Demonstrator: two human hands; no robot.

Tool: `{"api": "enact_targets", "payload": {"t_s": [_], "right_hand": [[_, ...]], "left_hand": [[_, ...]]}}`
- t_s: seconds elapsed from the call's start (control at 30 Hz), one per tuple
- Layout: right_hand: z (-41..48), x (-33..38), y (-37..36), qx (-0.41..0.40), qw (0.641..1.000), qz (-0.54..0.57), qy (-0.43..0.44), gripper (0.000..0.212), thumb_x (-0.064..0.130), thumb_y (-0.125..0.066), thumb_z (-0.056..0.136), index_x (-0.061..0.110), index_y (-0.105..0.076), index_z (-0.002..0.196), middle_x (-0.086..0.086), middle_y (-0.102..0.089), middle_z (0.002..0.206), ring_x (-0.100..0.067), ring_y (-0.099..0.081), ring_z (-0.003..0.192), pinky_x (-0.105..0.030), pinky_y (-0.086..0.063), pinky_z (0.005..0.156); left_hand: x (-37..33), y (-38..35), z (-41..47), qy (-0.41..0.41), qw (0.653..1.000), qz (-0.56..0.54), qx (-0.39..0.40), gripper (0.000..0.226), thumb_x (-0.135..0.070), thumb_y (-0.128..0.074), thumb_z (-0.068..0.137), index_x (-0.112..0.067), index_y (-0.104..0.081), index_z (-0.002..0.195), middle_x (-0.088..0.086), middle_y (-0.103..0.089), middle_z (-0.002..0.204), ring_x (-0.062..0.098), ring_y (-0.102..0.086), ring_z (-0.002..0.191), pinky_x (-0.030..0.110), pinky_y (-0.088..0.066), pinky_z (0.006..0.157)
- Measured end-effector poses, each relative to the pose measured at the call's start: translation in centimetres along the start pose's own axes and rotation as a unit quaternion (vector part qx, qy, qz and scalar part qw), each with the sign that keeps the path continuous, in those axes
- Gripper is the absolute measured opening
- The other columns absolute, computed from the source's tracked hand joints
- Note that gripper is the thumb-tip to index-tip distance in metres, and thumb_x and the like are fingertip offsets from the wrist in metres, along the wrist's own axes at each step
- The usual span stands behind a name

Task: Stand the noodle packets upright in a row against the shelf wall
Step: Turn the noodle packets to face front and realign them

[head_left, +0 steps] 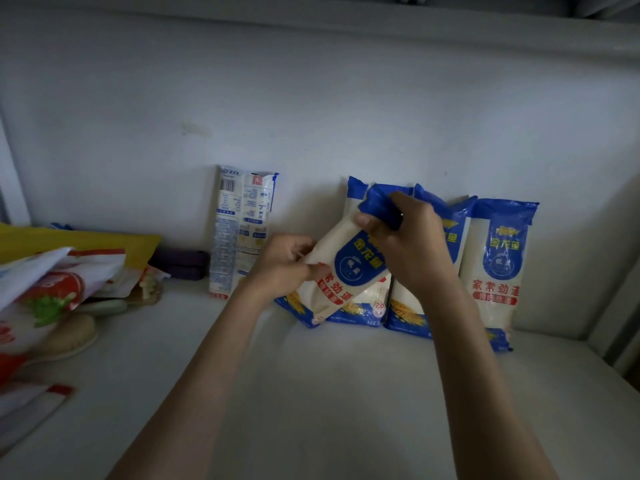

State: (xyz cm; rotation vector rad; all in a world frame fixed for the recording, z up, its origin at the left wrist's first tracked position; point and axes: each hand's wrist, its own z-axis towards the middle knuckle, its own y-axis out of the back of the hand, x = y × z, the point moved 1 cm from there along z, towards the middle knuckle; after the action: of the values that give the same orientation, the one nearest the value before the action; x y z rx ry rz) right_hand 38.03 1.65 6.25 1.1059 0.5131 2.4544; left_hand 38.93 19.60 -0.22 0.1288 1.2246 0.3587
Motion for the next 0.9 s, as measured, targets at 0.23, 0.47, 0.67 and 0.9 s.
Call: {"api": "enact_targets", "payload": {"t_s": [0.23,0.47,0.67,0.9], "right_hand": [[-0.2,-2.8,-3.5,0.009,0.991,0.028,-0.131,0.103,0.035,-0.085,0.067,0.013,-0.018,0.141,-0.007,-0.027,0.142,-0.025,-0.030,0.135,-0.044,-0.038,0.110],[-2.8,-5.3,-10.3,0.156,0.965,0.015,-0.209,0.029,0.022,-0.065,0.089,0.008,-0.052,0.110,-0.006,-0.064,0.109,-0.022,-0.063,0.101,-0.036,-0.056,0.082],[-4.0,-4.8,-11.3,0.095,0.973,-0.037,-0.206,0.025,0.016,-0.059,0.092,0.006,-0.051,0.113,-0.011,-0.060,0.115,-0.029,-0.060,0.106,-0.034,-0.050,0.079],[-4.5,-5.6,-11.8,0.073,0.972,-0.028,-0.220,0.022,0.011,-0.060,0.089,0.005,-0.055,0.109,-0.012,-0.062,0.112,-0.027,-0.060,0.103,-0.033,-0.052,0.078]], "left_hand": [[3.0,1.7,0.3,0.059,0.989,-0.099,-0.088,0.024,0.000,-0.076,0.078,-0.018,-0.073,0.093,0.002,-0.077,0.093,0.018,-0.072,0.088,0.036,-0.059,0.078],[5.1,1.0,-0.3,0.101,0.949,-0.209,-0.213,0.025,-0.004,-0.076,0.080,-0.013,-0.073,0.103,0.000,-0.076,0.095,0.020,-0.073,0.090,0.030,-0.058,0.067],[5.3,1.5,-0.2,0.081,0.980,-0.116,-0.137,0.035,-0.005,-0.077,0.080,-0.017,-0.068,0.111,-0.002,-0.076,0.102,0.017,-0.073,0.094,0.040,-0.059,0.082],[5.2,0.9,-0.6,0.119,0.986,0.085,-0.076,0.054,0.002,-0.089,0.059,-0.013,-0.068,0.107,-0.003,-0.068,0.095,0.016,-0.063,0.091,0.025,-0.048,0.072]]}}
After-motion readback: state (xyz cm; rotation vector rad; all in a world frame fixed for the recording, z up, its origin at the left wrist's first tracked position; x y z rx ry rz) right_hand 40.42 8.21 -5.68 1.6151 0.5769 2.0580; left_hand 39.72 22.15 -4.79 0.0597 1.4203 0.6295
